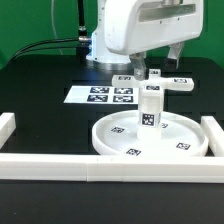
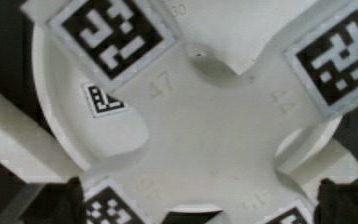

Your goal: Assemble round table

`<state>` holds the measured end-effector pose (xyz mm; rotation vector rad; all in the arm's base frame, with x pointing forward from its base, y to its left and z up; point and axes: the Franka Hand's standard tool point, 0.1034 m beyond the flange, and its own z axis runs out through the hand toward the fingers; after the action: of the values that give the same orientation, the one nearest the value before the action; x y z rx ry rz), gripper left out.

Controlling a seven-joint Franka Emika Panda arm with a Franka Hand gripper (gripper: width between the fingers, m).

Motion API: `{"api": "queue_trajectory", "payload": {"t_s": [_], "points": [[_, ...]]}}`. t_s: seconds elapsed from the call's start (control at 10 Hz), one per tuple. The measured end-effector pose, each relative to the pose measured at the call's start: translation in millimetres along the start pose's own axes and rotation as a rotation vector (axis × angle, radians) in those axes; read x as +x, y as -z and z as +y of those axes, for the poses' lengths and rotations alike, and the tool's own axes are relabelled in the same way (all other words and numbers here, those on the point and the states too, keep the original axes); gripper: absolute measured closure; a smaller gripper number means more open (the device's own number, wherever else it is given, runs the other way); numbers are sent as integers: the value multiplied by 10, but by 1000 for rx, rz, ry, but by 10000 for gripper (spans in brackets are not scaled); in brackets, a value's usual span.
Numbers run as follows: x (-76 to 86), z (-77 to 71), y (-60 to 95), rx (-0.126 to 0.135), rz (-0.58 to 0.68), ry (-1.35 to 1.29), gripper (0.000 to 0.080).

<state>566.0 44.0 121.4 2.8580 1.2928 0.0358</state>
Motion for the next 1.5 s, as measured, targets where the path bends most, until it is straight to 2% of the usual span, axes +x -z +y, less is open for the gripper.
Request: {"api": "queue_trajectory", "payload": {"t_s": [0.3, 0.5, 0.8, 1.1, 1.2, 1.5], "points": [[-48, 42, -4, -6, -10, 211, 151], [-77, 89, -18, -11, -29, 452, 151], [33, 113, -9, -25, -75, 807, 151], [-46, 173, -17, -26, -101, 928, 151], [-36, 162, -10, -27, -108, 943, 151], [-1, 130, 31, -21, -117, 1217, 151]]}}
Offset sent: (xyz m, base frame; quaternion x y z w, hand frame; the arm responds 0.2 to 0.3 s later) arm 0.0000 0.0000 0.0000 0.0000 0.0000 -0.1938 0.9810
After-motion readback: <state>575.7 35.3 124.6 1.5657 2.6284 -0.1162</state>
